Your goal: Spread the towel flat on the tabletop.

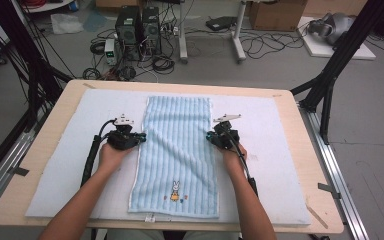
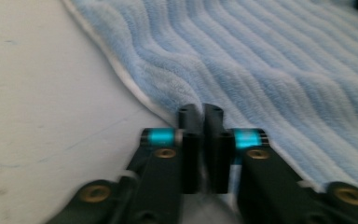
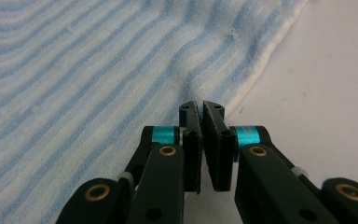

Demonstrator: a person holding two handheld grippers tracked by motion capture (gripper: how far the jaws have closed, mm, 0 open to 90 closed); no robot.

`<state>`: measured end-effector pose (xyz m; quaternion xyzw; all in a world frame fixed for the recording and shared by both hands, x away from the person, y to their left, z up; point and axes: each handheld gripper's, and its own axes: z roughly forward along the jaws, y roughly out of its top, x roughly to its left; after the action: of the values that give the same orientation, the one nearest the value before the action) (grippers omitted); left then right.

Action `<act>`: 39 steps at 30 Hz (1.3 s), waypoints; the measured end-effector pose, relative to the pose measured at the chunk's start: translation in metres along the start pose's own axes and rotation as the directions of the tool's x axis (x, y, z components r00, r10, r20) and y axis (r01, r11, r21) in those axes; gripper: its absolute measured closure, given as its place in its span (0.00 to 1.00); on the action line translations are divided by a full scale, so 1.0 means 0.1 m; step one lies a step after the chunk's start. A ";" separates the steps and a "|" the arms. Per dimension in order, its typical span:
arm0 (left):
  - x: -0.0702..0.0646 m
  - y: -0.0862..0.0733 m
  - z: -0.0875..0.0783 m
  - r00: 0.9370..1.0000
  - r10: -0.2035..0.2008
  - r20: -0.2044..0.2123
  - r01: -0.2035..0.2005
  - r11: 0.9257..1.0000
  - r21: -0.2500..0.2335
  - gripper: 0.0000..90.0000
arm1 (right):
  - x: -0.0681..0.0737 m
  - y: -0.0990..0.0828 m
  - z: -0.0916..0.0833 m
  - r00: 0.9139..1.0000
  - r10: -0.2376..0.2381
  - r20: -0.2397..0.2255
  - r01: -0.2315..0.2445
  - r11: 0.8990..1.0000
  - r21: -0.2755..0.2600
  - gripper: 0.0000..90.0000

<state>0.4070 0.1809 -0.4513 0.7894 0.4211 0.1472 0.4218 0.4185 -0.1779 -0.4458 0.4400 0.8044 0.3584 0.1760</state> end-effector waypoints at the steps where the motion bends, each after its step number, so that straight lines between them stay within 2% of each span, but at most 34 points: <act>1: 0.01 0.01 0.01 1.000 -0.006 -0.020 0.006 1.000 -0.007 0.97 | 0.02 0.01 0.01 1.000 -0.011 0.014 0.011 1.000 0.001 0.97; 3: 0.06 0.02 0.03 0.997 -0.049 -0.053 0.048 0.999 -0.016 0.97 | 0.01 0.02 0.02 0.999 -0.009 0.051 0.009 1.000 -0.007 0.97; 5: 0.11 0.04 0.05 0.994 -0.096 -0.052 0.095 0.995 -0.025 0.97 | -0.04 0.02 0.05 0.997 0.021 0.076 -0.019 0.999 -0.025 0.97; 8: 0.12 0.05 0.06 0.992 -0.100 -0.071 0.098 0.995 -0.031 0.94 | -0.06 0.03 0.09 0.995 0.066 0.080 -0.062 0.997 -0.052 0.95; 9: 0.13 0.05 0.05 0.992 -0.104 -0.069 0.102 0.994 -0.037 0.86 | -0.06 0.03 0.10 0.994 0.072 0.081 -0.067 0.996 -0.058 0.93; 11: 0.14 0.04 0.03 0.993 -0.107 -0.056 0.105 0.994 -0.037 0.62 | -0.07 0.02 0.08 0.993 0.082 0.080 -0.077 0.995 -0.062 0.84; 14: 0.12 -0.01 -0.03 0.995 -0.102 -0.021 0.101 0.994 -0.041 0.53 | -0.09 -0.01 0.00 0.993 0.108 0.055 -0.103 0.991 -0.085 0.77; 18: 0.06 -0.09 -0.14 0.997 -0.070 0.017 0.071 0.996 -0.045 0.50 | -0.07 -0.07 -0.14 0.994 0.100 0.045 -0.095 0.990 -0.101 0.71; 20: 0.00 -0.14 -0.21 0.997 -0.060 0.040 0.063 0.995 -0.077 0.49 | -0.05 -0.10 -0.22 0.995 0.093 0.041 -0.089 0.992 -0.095 0.67; 21: -0.03 -0.17 -0.24 0.998 -0.045 0.040 0.048 0.996 -0.074 0.49 | -0.04 -0.11 -0.25 0.995 0.090 0.035 -0.087 0.992 -0.087 0.66; 24: -0.09 -0.24 -0.33 0.998 -0.035 0.058 0.040 0.995 -0.092 0.49 | 0.02 -0.19 -0.38 0.996 0.080 0.031 -0.076 0.992 -0.104 0.65; 28: -0.16 -0.36 -0.47 0.997 -0.047 0.063 0.053 0.994 -0.095 0.50 | 0.14 -0.32 -0.51 0.998 0.054 -0.013 -0.055 0.994 -0.089 0.68; 33: -0.23 -0.50 -0.62 0.995 -0.074 0.066 0.081 0.991 -0.103 0.53 | 0.33 -0.51 -0.59 0.997 0.027 -0.072 -0.029 0.999 -0.035 0.72; 35: -0.27 -0.54 -0.67 0.995 -0.073 0.064 0.079 0.991 -0.104 0.54 | 0.40 -0.59 -0.58 0.999 0.000 -0.047 -0.001 1.000 -0.008 0.78; 37: -0.30 -0.58 -0.71 0.995 -0.075 0.060 0.081 0.991 -0.104 0.54 | 0.42 -0.60 -0.59 1.000 -0.006 -0.004 0.006 1.000 -0.021 0.86; 39: -0.34 -0.61 -0.75 0.996 -0.073 0.057 0.078 0.992 -0.099 0.54 | 0.44 -0.58 -0.58 0.998 0.011 0.054 -0.009 1.000 -0.023 0.81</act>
<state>0.3094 0.2125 -0.4502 0.7542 0.4315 0.1312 0.4773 0.3254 -0.1860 -0.4478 0.4515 0.7930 0.3563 0.2010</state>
